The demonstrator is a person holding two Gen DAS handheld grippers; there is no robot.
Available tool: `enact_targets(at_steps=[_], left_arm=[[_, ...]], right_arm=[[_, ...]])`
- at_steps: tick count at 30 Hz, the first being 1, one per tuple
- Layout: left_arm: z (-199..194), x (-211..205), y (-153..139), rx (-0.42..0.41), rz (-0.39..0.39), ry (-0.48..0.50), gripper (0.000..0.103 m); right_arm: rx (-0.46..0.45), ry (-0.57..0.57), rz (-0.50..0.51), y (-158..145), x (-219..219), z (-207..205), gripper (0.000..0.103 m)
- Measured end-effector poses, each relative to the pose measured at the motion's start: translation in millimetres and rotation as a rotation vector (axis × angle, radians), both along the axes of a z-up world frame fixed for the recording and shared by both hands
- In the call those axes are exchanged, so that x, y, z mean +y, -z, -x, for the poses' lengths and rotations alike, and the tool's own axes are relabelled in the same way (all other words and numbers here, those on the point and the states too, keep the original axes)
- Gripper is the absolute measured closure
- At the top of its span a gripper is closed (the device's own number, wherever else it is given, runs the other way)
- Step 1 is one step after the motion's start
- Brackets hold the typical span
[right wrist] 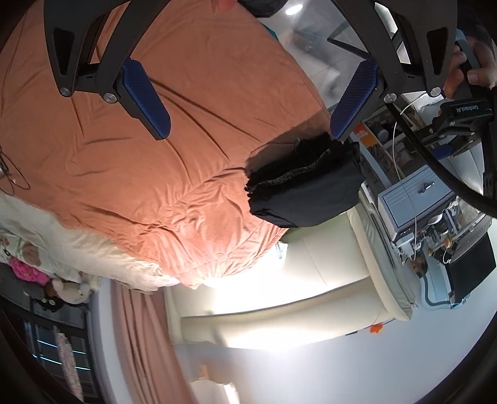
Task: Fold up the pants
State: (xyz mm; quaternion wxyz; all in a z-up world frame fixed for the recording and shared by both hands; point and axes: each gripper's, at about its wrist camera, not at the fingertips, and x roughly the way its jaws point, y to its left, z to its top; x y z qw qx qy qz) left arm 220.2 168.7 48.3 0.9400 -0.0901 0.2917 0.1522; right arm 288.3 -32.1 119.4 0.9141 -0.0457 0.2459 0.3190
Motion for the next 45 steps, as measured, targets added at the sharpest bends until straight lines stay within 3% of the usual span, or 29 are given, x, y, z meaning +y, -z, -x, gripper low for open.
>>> enact_targets(at_steps=[10,19,35,45], left_arm=[[41,-46,12,0.001,-0.047,0.069,0.001],[88,-82,18,-0.036,-0.078,0.12,0.0],[168,-120,15,-0.15,-0.15,0.138,0.0],[198,-127,23,-0.195,-0.163,0.111,0.001]], right_arm=[[-0.019,0.102,-0.032,24,-59,67,0.0],[-0.073,0.15,-0.054,34,-99,158,0.0],[-0.152,0.215,-0.054,51,-130,282,0.0],[-0.218,0.279,-0.06,70,-142,324,0.0]])
